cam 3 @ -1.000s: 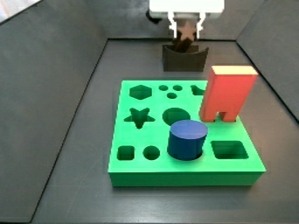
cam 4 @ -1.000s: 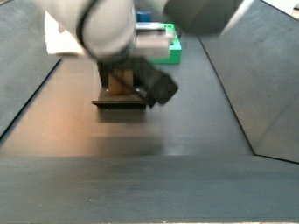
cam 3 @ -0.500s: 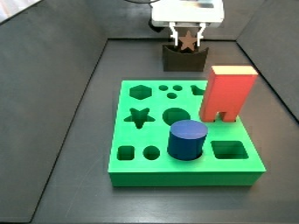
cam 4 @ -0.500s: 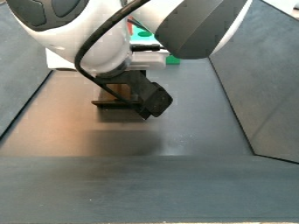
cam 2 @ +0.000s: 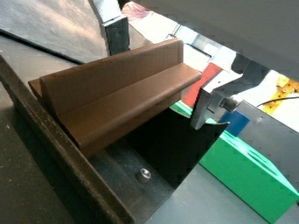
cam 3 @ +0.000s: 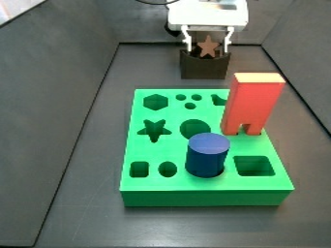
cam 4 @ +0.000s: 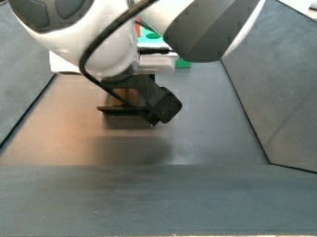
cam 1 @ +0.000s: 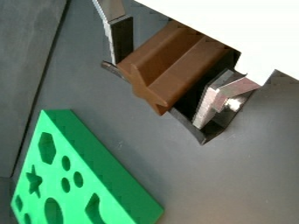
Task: Pick up the star object. Move up. Place the star object on the fixture. Regrasp the star object. Move to above the board. Insert the star object.
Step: Regrasp the star object.
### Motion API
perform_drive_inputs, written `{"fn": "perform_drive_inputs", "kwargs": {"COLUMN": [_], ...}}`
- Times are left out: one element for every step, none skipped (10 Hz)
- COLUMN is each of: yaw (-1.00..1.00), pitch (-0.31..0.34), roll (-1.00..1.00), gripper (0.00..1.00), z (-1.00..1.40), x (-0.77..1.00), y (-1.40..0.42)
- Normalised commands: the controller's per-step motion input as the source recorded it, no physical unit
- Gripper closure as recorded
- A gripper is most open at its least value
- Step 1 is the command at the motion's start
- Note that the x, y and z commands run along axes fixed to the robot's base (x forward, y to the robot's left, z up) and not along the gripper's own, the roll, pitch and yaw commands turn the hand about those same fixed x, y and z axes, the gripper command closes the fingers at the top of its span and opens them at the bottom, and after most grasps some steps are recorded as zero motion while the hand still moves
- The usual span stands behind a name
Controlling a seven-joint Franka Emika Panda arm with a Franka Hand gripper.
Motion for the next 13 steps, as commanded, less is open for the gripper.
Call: {"fn": "perform_drive_inputs", "kwargs": {"yaw": [-0.03,-0.01,-0.01,0.00,0.00,0.00,0.00,-0.01,0.04,0.04,0.04,0.03,0.03], "pitch": [0.017,0.022,0.022,0.027,0.040,0.050,0.056,0.052,0.060,0.059,0.050,0.039,0.035], "roll": [0.05,0.07,0.07,0.07,0.07,0.06,0.06,0.05,1.00,1.00,1.00,1.00,1.00], "gripper": [0.00,0.00,0.00,0.00,0.00,0.00,0.00,0.00,0.00,0.00,0.00,0.00,0.00], "z": [1.00,1.00,1.00,1.00,0.91,0.73,0.55,0.30,0.71,0.60,0.48,0.22,0.06], "x": [0.00,-0.02,-0.03,-0.04,-0.04,-0.03,-0.03,-0.03,-0.15,-0.13,-0.13,-0.12,-0.08], "y": [0.00,0.00,0.00,0.00,0.00,0.00,0.00,0.00,-0.78,-0.77,-0.66,-0.46,-0.31]}}
